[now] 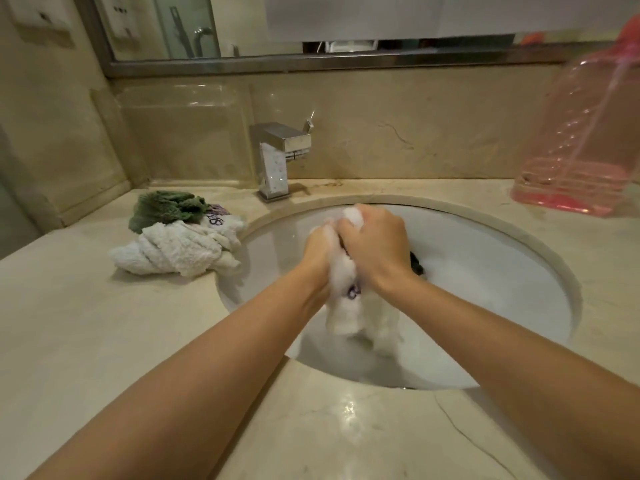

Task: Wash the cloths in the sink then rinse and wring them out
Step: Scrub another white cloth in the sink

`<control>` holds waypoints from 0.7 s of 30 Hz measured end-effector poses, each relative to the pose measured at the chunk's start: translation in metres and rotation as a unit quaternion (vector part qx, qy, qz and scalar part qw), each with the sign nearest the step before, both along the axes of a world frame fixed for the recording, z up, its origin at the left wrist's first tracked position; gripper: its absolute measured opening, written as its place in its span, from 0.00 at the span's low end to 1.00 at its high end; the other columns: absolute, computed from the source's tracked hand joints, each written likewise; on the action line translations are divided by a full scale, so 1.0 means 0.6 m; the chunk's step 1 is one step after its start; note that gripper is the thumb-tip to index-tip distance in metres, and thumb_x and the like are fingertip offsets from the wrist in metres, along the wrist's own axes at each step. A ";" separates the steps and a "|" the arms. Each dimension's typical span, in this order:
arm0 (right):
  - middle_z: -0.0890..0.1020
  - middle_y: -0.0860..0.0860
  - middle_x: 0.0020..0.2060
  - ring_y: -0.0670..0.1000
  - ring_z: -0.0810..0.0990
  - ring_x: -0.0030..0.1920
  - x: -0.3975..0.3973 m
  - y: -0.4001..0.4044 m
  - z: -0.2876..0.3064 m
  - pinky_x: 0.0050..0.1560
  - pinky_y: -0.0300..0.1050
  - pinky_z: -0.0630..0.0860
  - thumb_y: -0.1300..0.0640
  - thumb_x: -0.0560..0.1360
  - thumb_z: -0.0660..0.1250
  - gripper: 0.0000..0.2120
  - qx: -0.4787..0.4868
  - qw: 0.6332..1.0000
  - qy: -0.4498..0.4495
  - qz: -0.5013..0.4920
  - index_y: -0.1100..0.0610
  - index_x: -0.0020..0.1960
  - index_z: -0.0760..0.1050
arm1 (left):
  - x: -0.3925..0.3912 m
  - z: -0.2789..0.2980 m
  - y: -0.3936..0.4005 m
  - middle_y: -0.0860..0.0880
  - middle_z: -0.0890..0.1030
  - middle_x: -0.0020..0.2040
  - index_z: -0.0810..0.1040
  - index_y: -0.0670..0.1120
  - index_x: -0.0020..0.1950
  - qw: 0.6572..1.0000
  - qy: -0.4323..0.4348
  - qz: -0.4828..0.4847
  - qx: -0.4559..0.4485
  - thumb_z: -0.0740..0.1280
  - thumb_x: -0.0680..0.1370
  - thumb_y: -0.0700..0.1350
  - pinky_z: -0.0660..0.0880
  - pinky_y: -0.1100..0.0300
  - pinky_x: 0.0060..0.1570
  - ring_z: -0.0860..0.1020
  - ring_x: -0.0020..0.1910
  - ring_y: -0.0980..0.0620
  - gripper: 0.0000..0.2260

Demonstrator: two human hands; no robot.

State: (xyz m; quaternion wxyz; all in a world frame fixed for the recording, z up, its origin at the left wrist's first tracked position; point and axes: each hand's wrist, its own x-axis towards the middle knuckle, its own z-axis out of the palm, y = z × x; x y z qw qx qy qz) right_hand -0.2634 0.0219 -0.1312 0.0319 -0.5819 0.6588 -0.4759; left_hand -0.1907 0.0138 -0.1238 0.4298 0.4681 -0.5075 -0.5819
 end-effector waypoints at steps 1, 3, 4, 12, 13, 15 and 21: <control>0.74 0.52 0.30 0.56 0.72 0.34 0.016 0.012 -0.002 0.33 0.47 0.65 0.56 0.76 0.63 0.13 -0.025 0.998 0.037 0.036 0.56 0.33 0.68 | 0.000 0.009 0.002 0.48 0.72 0.22 0.67 0.42 0.35 0.998 -0.016 0.043 -0.033 0.58 0.81 0.35 0.69 0.72 0.25 0.72 0.27 0.55 0.15; 0.74 0.52 0.31 0.56 0.71 0.35 0.027 0.017 -0.002 0.35 0.47 0.63 0.56 0.77 0.63 0.13 -0.027 0.997 0.053 0.050 0.55 0.34 0.68 | 0.002 0.008 0.011 0.48 0.72 0.23 0.66 0.43 0.34 0.998 0.014 0.022 -0.058 0.57 0.82 0.35 0.69 0.72 0.25 0.73 0.26 0.57 0.15; 0.74 0.53 0.31 0.56 0.71 0.36 0.013 0.002 0.003 0.34 0.47 0.62 0.57 0.77 0.62 0.15 -0.002 1.000 0.019 0.025 0.56 0.33 0.66 | 0.001 0.003 0.007 0.48 0.71 0.24 0.64 0.43 0.34 1.000 0.009 -0.004 -0.025 0.53 0.83 0.36 0.68 0.71 0.23 0.72 0.23 0.57 0.17; 0.74 0.52 0.29 0.55 0.72 0.33 0.029 0.021 0.006 0.34 0.47 0.64 0.56 0.76 0.63 0.15 -0.059 0.994 0.040 0.080 0.54 0.31 0.69 | 0.011 0.006 -0.002 0.49 0.70 0.28 0.65 0.45 0.35 0.986 0.155 -0.027 0.058 0.50 0.84 0.39 0.69 0.65 0.27 0.70 0.27 0.56 0.18; 0.72 0.51 0.28 0.54 0.71 0.34 0.015 0.004 0.006 0.34 0.46 0.62 0.56 0.77 0.62 0.17 -0.031 0.998 0.024 0.055 0.53 0.30 0.66 | 0.012 0.011 -0.004 0.49 0.70 0.23 0.66 0.44 0.34 0.980 0.185 -0.020 0.075 0.51 0.84 0.39 0.68 0.65 0.24 0.70 0.22 0.56 0.18; 0.71 0.51 0.29 0.55 0.70 0.35 -0.019 -0.024 0.007 0.34 0.46 0.61 0.56 0.79 0.59 0.18 0.029 0.999 -0.022 -0.014 0.53 0.30 0.66 | 0.009 0.019 -0.010 0.48 0.72 0.19 0.74 0.38 0.43 0.979 0.170 -0.024 0.110 0.52 0.85 0.43 0.67 0.67 0.17 0.71 0.17 0.54 0.16; 0.78 0.51 0.39 0.55 0.75 0.43 -0.078 -0.051 -0.026 0.41 0.45 0.68 0.50 0.81 0.57 0.15 0.066 0.982 -0.136 -0.111 0.58 0.45 0.77 | 0.007 0.007 -0.040 0.48 0.80 0.29 0.75 0.43 0.41 0.993 0.049 -0.083 0.062 0.55 0.82 0.59 0.75 0.65 0.29 0.79 0.26 0.54 0.22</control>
